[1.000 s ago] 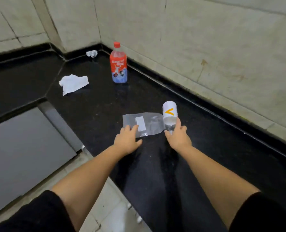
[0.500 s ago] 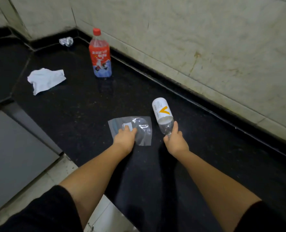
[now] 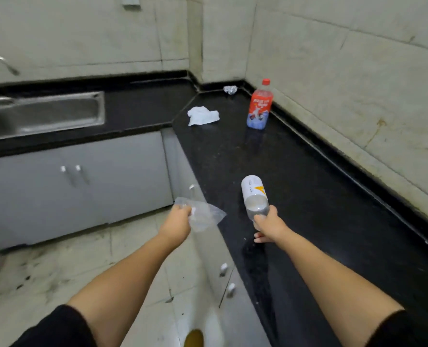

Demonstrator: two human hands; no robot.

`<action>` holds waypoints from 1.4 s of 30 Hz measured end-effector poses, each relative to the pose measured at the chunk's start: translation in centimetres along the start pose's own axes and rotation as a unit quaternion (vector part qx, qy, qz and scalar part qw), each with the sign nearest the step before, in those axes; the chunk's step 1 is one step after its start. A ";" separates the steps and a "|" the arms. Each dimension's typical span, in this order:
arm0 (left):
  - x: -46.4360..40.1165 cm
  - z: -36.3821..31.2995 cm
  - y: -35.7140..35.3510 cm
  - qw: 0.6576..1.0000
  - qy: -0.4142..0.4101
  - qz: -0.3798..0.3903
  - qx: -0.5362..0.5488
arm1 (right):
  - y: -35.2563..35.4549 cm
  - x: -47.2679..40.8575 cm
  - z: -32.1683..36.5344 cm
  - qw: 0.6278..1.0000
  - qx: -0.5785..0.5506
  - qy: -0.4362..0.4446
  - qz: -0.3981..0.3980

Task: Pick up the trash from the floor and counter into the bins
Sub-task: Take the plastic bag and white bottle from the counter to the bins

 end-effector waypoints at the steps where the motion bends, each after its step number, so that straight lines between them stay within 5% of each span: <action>1: 2.5 2.1 0.0 0.999 0.034 -0.012 0.011 | -2.0 0.8 0.1 1.000 0.013 0.012 0.026; 6: 18.4 12.6 -2.2 0.973 0.201 -0.053 0.099 | -14.4 5.2 0.2 0.977 0.121 0.069 0.163; 10: 33.1 21.9 -4.4 0.921 0.331 -0.102 0.177 | -27.3 10.2 -0.5 0.930 0.214 0.085 0.286; 19: 63.8 36.3 -10.4 0.771 0.500 -0.209 0.333 | -59.3 25.9 -8.4 0.777 0.409 0.101 0.468; 26: 84.8 43.3 -19.0 0.625 0.640 -0.242 0.376 | -78.5 39.4 -19.1 0.611 0.533 0.100 0.577; 31: 90.7 46.5 -28.5 0.488 0.665 -0.321 0.466 | -88.3 42.4 -28.9 0.449 0.636 0.121 0.616; 37: 88.2 52.5 -43.3 0.341 0.669 -0.354 0.557 | -97.9 36.8 -45.6 0.409 0.695 0.127 0.577; 42: 83.4 58.2 -51.1 0.323 0.682 -0.347 0.558 | -102.0 29.6 -57.9 0.264 0.781 0.179 0.537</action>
Point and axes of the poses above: each hand's wrist, its own x-axis away from the middle knuckle, its own y-axis out of the back of the hand, z = x × y, the point moved 6 cm from there along -x, towards the middle knuckle, and after that the axes turned 12 degrees about z, right-handed, at the moved point
